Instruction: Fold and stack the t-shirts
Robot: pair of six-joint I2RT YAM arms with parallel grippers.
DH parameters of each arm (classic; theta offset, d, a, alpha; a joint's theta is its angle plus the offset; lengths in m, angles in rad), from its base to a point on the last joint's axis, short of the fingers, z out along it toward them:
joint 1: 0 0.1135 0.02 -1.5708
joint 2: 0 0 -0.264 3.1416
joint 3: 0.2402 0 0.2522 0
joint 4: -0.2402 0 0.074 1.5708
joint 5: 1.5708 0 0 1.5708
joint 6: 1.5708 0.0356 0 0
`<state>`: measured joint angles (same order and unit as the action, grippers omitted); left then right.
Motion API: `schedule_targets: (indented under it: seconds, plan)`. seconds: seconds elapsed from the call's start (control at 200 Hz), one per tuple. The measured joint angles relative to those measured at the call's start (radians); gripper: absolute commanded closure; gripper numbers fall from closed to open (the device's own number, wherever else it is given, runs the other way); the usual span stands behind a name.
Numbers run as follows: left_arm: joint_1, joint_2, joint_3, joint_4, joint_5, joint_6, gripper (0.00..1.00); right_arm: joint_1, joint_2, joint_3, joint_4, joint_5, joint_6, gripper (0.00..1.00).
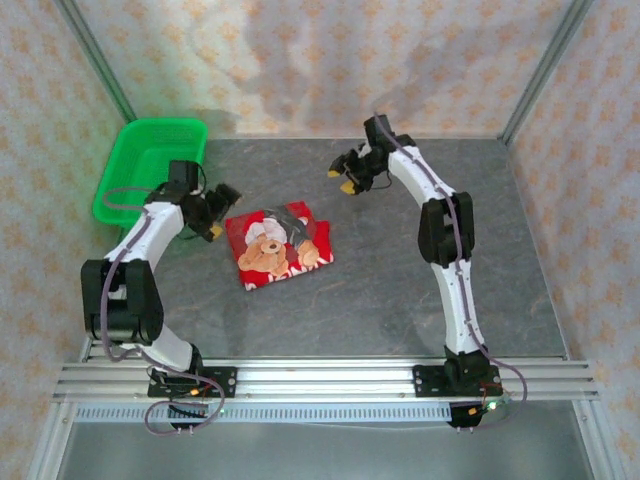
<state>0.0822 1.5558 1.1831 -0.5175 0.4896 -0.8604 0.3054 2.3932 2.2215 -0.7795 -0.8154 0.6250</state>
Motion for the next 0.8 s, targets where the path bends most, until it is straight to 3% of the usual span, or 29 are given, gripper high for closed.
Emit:
schedule_targets:
  seconds: [0.09,0.215,0.335,0.425,0.6,0.801]
  plan:
    - [0.018,-0.033,0.099,-0.022,0.006,0.025,0.0,0.001,-0.12,-0.076,-0.01,0.007,-0.046,0.34]
    - [0.016,-0.14,0.126,-0.064,0.039,0.078,0.0,0.017,-0.411,-0.386,0.028,0.008,-0.1,0.22]
    - [0.011,-0.283,0.051,-0.131,0.067,0.157,0.0,0.036,-0.703,-0.731,0.13,0.022,-0.131,0.17]
    - [0.011,-0.392,-0.071,-0.168,0.087,0.204,0.0,0.041,-0.83,-0.922,0.194,0.026,-0.134,0.15]
    - [0.01,-0.505,-0.333,-0.182,0.126,0.233,0.0,0.055,-0.829,-1.128,0.276,0.042,-0.153,0.1]
    - [0.01,-0.523,-0.449,-0.158,0.131,0.235,0.0,0.122,-0.657,-1.077,0.315,0.071,-0.22,0.05]
